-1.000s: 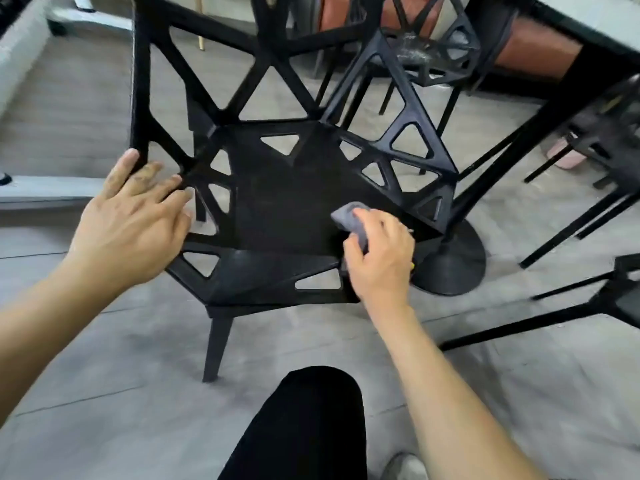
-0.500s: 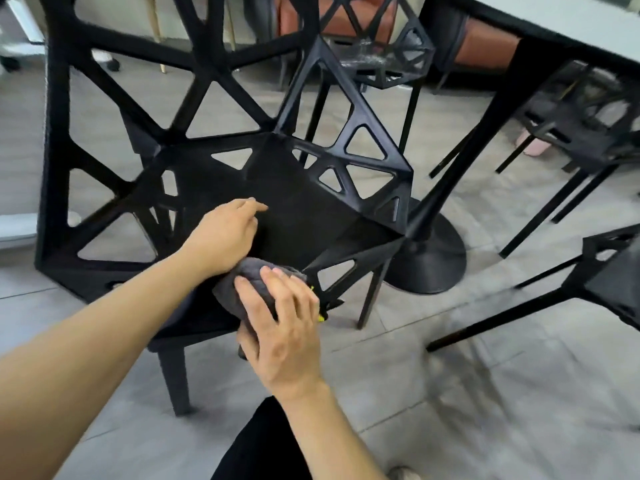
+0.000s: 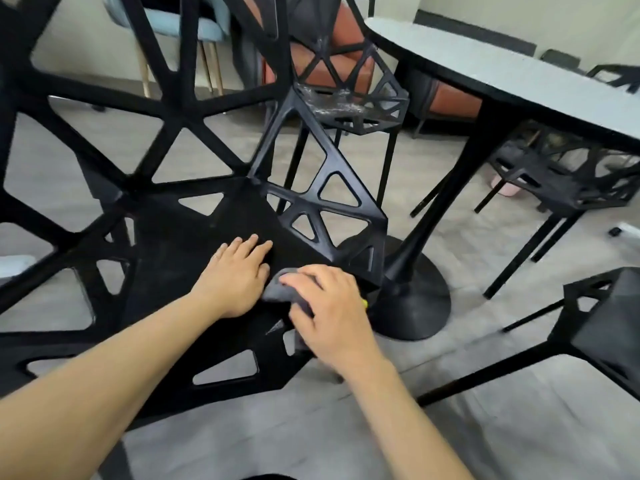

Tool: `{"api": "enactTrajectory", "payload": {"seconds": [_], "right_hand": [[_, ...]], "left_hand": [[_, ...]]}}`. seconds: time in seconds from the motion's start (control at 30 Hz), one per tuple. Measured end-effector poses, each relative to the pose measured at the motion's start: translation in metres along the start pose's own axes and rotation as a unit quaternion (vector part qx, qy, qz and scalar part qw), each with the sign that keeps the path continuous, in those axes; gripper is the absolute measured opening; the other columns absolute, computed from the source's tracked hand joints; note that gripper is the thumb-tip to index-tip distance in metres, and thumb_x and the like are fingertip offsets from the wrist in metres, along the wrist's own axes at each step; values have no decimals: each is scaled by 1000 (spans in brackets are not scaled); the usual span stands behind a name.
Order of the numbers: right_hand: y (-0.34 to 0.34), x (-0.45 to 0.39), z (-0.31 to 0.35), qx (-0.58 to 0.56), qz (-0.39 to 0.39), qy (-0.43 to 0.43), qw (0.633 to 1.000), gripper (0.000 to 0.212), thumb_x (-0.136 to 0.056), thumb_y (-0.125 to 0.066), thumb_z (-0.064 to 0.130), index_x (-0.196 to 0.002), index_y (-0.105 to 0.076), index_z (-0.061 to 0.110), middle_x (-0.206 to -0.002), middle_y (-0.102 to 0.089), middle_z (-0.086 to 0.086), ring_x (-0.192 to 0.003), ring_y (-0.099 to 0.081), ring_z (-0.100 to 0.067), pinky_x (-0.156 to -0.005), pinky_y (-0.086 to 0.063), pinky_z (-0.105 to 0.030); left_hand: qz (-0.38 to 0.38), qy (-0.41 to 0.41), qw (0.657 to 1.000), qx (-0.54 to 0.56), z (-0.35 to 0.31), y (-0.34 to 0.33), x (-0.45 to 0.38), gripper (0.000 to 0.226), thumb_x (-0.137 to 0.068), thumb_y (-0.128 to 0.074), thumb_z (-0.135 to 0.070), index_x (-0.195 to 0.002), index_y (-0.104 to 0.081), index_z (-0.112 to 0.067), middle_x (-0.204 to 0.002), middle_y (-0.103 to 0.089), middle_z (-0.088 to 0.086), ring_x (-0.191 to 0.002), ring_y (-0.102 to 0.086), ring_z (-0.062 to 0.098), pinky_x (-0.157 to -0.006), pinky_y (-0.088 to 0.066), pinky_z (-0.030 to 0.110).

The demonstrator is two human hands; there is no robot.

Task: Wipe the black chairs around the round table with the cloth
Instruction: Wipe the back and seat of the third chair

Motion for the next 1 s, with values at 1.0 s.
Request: {"api": "enactTrajectory", "payload": {"seconds": [1.0], "right_hand": [[-1, -225, -125, 151, -83, -23, 985, 45, -90, -63, 14, -135, -58, 19, -131, -53, -10, -111, -49, -38, -92, -44, -52]], "left_hand": [[-42, 57, 995, -69, 54, -6, -29, 74, -88, 11, -65, -157, 14, -38, -166, 18, -5, -154, 17, 17, -123, 13, 46]]}}
Point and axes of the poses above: each hand's wrist, its own x-axis away from the middle knuckle, its own y-axis out of the back of the hand, z = x × y, the point moved 6 cm from there along -x, towards the middle knuckle
